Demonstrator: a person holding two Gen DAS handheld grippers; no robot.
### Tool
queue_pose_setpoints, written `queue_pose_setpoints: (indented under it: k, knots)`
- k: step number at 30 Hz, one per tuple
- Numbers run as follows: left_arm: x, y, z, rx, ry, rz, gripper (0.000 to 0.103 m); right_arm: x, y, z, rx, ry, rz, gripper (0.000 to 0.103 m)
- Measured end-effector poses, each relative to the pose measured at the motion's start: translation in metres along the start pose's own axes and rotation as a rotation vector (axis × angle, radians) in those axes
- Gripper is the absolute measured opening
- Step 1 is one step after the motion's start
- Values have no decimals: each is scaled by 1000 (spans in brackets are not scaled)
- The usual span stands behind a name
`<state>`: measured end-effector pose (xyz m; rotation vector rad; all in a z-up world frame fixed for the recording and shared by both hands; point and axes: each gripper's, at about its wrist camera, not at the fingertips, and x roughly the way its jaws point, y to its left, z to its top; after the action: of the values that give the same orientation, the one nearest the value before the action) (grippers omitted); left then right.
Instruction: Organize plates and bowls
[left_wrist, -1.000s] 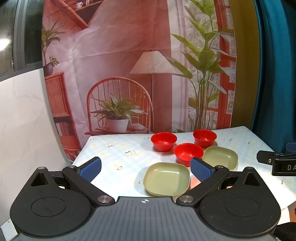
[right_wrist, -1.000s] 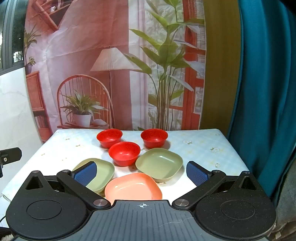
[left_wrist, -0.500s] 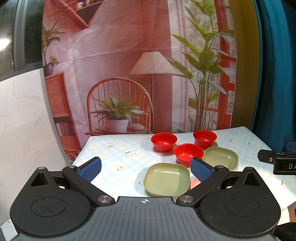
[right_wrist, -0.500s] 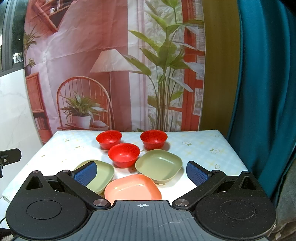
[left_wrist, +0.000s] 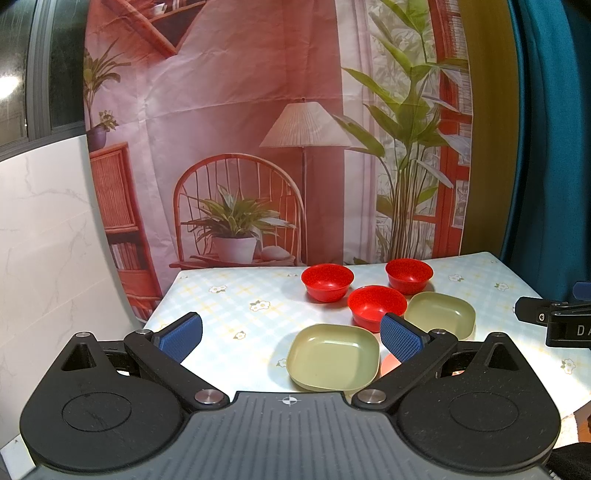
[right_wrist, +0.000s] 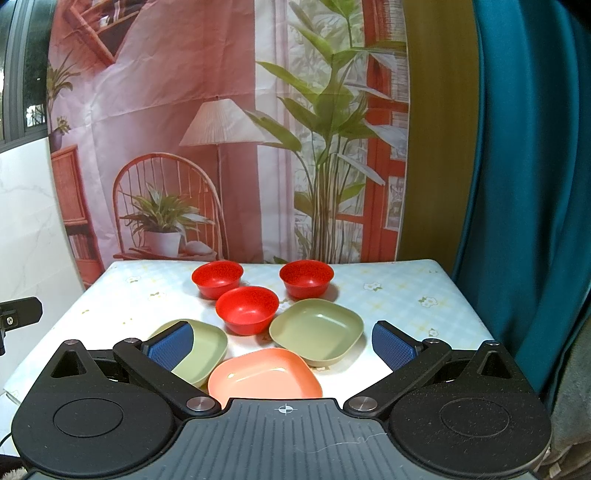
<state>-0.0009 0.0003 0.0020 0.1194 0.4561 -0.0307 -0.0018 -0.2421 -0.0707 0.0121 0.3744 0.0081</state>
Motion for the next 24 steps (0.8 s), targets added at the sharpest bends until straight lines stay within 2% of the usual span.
queue_pose_setpoints:
  k: [24]
  knots:
    - [1, 1, -1, -1, 3, -1, 103, -1, 0, 1, 1, 1, 0, 103]
